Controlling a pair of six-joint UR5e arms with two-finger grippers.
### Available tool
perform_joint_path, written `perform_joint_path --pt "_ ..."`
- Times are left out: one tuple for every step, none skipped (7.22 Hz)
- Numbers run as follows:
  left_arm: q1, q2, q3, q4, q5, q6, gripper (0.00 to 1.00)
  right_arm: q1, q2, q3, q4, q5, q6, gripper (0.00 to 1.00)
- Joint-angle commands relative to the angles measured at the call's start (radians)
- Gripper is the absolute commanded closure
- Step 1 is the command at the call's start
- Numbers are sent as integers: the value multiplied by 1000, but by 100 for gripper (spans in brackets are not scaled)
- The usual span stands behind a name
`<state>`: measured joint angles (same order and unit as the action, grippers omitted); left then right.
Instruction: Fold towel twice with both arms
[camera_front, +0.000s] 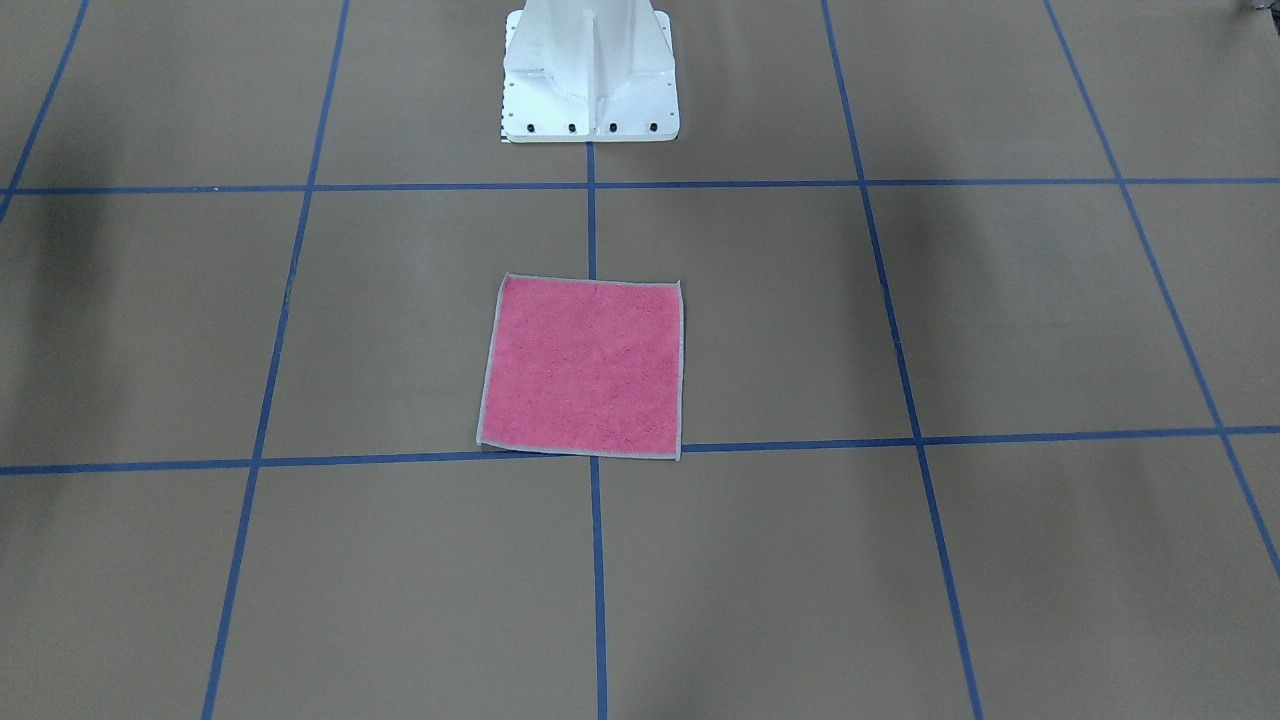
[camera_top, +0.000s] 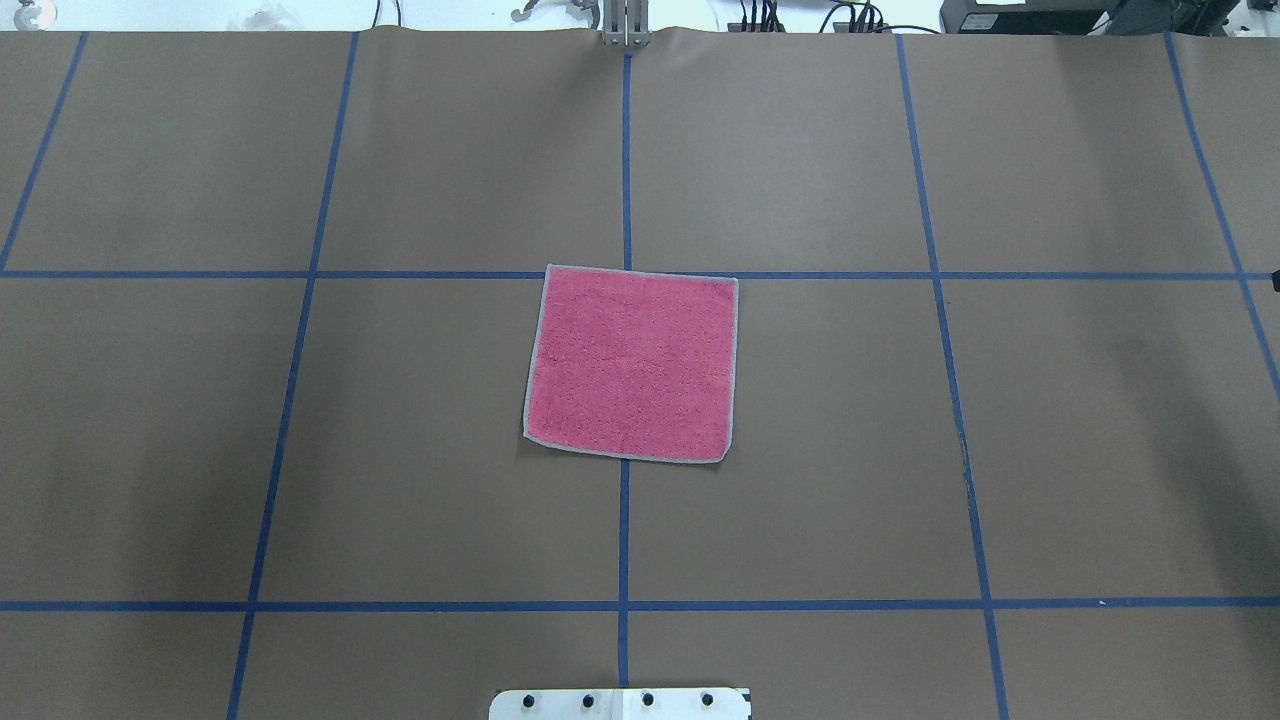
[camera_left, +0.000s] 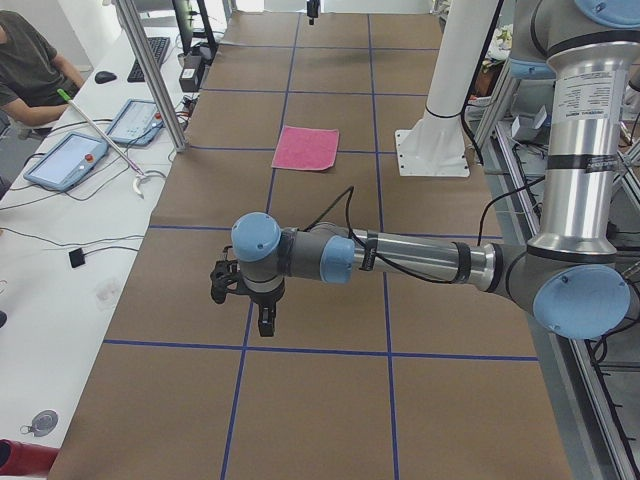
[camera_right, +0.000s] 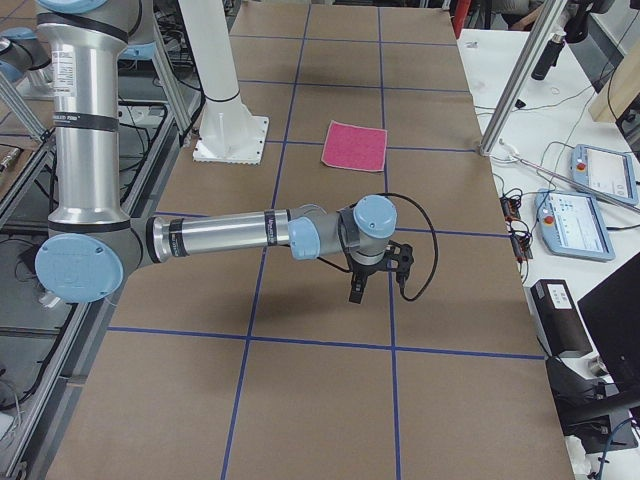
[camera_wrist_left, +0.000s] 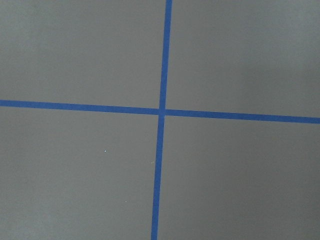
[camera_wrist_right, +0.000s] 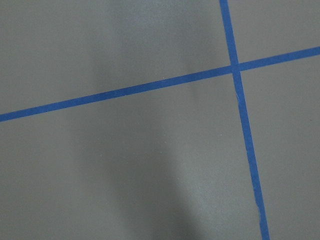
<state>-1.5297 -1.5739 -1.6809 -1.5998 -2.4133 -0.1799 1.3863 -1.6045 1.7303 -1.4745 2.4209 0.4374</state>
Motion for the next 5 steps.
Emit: perform_joint_path --pt "128 -1 -28 -124 -44 -210 0 -71 3 -3 147 -5 12 0" --pt "178 -9 -48 -190 -44 -351 1 -85 6 5 161 0 79 0" --pt "222 -15 -87 -210 -44 -483 0 -99 15 8 161 1 115 0" --pt "273 -26 -126 -210 -46 -606 0 -113 17 11 163 3 116 0" --pt "323 -44 -167 -212 -46 -704 0 -131 35 18 163 3 122 0"
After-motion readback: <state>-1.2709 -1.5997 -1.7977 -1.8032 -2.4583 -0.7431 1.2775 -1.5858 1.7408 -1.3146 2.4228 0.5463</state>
